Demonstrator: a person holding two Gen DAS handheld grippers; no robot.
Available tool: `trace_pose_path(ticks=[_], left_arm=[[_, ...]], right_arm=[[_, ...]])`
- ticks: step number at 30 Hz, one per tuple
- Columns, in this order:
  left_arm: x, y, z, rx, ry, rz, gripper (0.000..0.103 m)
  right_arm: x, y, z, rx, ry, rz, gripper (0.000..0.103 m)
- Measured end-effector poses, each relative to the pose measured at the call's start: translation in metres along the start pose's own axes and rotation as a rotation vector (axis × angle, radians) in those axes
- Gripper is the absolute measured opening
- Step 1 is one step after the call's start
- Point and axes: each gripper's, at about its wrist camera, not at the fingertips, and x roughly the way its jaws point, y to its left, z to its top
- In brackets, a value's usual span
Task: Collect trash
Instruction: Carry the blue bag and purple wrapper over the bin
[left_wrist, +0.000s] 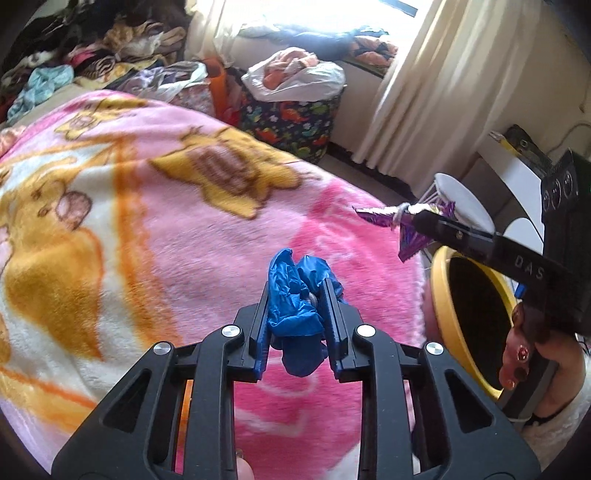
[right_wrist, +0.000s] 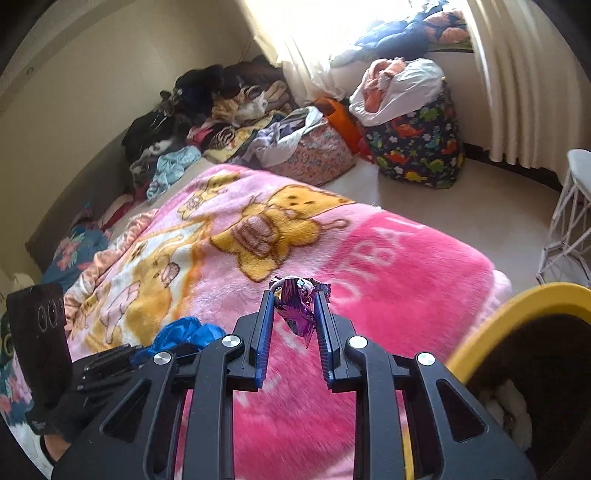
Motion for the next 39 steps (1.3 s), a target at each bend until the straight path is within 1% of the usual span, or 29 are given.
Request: trace_pose_path(ticks=[9,19,31,39], left_arm=[[-0.005,-0.046,0.007,0.071,-0.021,-0.050,0.017],[-0.003,-0.092,0.008,0.143,-0.021,-0.092,0.017],[0.005,-0.137,0.001,0.225,-0.004,-0.128,0.017],[0.014,-0.163,-0.009,0.268,0.021,-0.153,0.017]], right_arm=[[-0.054,-0.034,-0.016,0.068,-0.066,-0.047,0.021],[-0.098,-0.073,-0.036,0.155,-0.111,-0.103,0.021],[-0.133,-0.107,-0.058,0.244,-0.152,-0.146,0.021],[-0.148,-0.122,-0.073,0.284,-0.148,-0.177,0.021]])
